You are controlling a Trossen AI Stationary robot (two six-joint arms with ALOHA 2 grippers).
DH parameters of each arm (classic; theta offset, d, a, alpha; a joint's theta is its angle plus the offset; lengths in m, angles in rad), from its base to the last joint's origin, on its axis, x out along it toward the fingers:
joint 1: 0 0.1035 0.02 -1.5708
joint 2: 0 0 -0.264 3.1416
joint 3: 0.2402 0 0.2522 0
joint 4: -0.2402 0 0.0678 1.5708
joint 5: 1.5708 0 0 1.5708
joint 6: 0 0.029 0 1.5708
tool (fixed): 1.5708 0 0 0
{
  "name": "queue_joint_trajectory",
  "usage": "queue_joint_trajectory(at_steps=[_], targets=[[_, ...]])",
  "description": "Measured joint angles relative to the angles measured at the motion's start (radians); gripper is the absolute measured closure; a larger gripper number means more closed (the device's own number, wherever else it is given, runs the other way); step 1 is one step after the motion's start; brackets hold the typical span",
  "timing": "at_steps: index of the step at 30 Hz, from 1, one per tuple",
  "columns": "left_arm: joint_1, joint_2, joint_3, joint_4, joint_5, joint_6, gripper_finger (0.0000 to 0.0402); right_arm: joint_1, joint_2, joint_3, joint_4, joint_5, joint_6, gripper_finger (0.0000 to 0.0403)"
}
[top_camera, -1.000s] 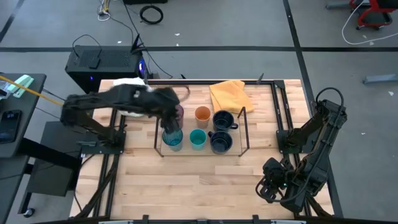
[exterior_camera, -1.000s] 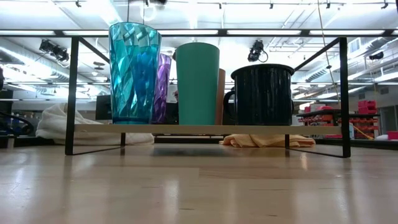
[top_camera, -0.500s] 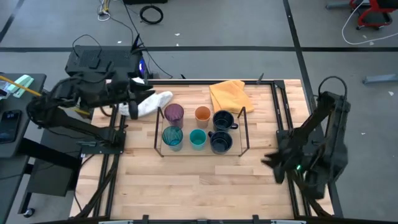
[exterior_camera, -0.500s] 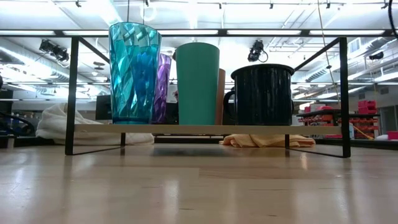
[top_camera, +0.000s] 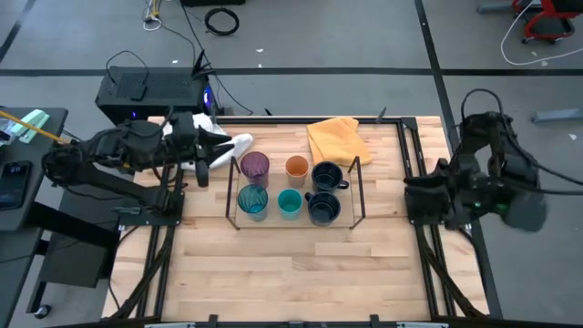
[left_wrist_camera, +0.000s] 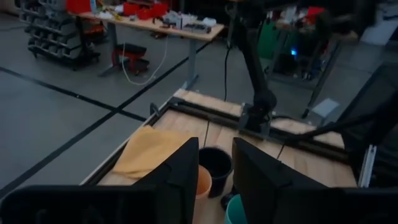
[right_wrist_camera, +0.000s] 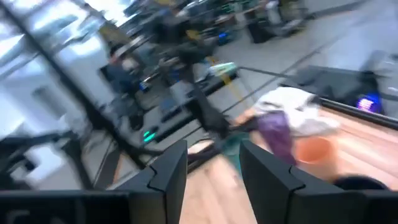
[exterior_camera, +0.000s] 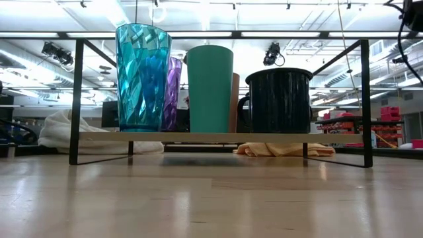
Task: Stack small to large cups/mugs on shelf
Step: Return to Home Position
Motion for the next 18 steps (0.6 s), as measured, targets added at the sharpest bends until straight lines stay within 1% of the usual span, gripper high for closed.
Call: queue_joint_trajectory(at_steps=[1,3,5,7,9,11,15,18], targets=[[0.003,0.000,0.000,0.013,-0.001,-0.001,0.0298,-0.017,0.005,0.000,0.147,-0.041,-0.166,0.0250],[0.011,0.001,0.000,0.025,-0.001,-0.001,0.0300,-0.085,0.027,0.000,0.429,-0.165,-0.493,0.0252],[0.019,0.002,0.000,0.052,-0.001,0.005,0.0302,-0.185,0.048,-0.001,0.637,-0.364,-0.753,0.0256],[0.028,0.001,0.000,0.065,-0.001,0.008,0.0303,-0.321,0.058,-0.001,0.759,-0.591,-0.886,0.0261],[0.036,0.001,0.000,0.067,-0.001,0.008,0.0303,-0.480,0.076,0.001,0.799,-0.816,-0.916,0.0265],[0.040,0.002,0.000,0.067,-0.001,0.008,0.0302,-0.634,0.099,0.001,0.787,-1.016,-0.906,0.0268],[0.039,0.001,0.000,0.067,-0.001,0.008,0.0303,-0.917,0.155,-0.004,0.764,-1.358,-0.910,0.0268],[0.038,0.001,0.000,0.058,0.000,0.009,0.0305,-1.112,0.168,-0.002,0.773,-1.565,-0.890,0.0267]])
